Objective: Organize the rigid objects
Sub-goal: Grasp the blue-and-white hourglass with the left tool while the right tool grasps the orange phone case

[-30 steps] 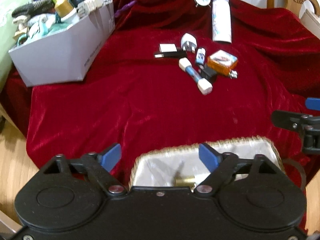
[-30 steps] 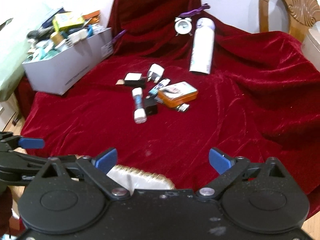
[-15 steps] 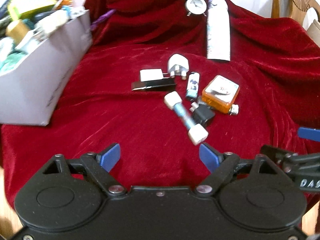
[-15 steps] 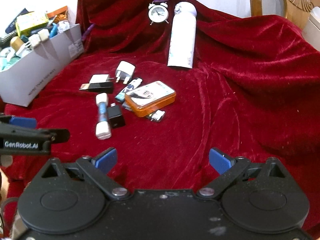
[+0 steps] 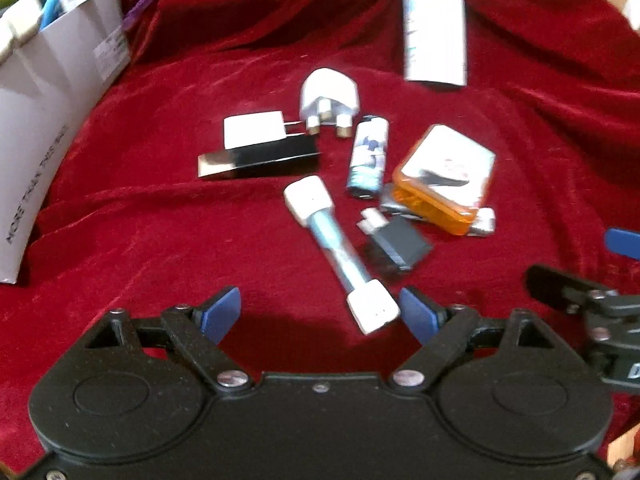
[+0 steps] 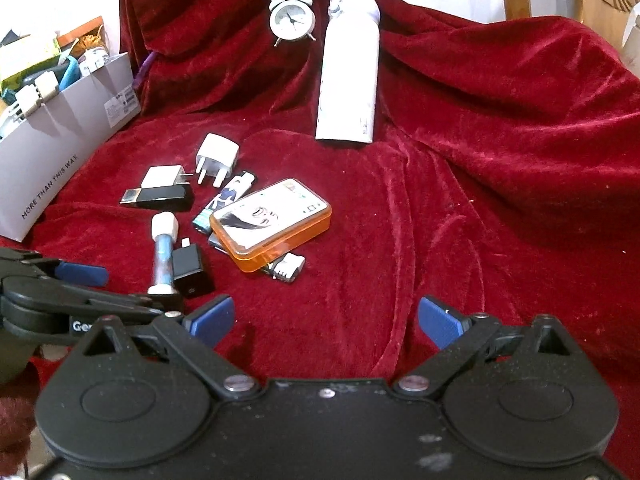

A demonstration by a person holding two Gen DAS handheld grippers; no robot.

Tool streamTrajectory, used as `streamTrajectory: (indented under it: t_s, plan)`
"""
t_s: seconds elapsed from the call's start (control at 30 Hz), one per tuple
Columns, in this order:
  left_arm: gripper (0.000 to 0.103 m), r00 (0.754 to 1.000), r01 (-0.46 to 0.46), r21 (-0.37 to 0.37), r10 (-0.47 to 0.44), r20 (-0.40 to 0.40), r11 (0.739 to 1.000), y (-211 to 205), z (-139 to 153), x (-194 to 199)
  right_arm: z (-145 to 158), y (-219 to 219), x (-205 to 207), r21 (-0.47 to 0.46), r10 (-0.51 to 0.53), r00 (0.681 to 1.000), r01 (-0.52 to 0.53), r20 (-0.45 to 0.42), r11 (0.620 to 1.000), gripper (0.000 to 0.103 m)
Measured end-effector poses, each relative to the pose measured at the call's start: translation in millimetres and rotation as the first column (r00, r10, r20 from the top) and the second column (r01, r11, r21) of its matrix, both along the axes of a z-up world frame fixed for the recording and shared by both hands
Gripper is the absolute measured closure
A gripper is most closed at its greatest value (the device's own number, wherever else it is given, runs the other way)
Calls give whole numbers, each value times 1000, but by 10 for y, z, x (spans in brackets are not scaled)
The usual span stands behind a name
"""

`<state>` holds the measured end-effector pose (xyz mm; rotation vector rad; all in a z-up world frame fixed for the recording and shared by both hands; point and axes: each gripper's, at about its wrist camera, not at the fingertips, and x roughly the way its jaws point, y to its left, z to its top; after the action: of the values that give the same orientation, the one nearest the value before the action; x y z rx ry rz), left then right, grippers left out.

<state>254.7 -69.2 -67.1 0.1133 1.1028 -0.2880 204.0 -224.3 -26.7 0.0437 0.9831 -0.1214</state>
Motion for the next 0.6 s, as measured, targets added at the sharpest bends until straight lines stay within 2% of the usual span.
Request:
streamTrajectory:
  t_s: [0.17, 0.33, 0.47, 0.6]
  plan:
    - [20, 990, -140, 40, 140, 9, 989, 360, -25, 170, -66, -5, 110, 0, 2, 1000, -2, -13, 1000, 4]
    - [21, 951, -308, 96, 305, 48, 947, 773, -17, 319, -75, 35, 271, 7, 8, 1000, -8, -6, 1000, 4]
    - [21, 939, -343, 58, 342, 33, 937, 924, 7, 303, -93, 39, 476, 39, -9, 1000, 9, -2, 999, 4]
    - [20, 946, -316, 15, 314, 82, 949, 832, 93, 223, -128, 52, 668, 82, -39, 999, 39, -7, 996, 3]
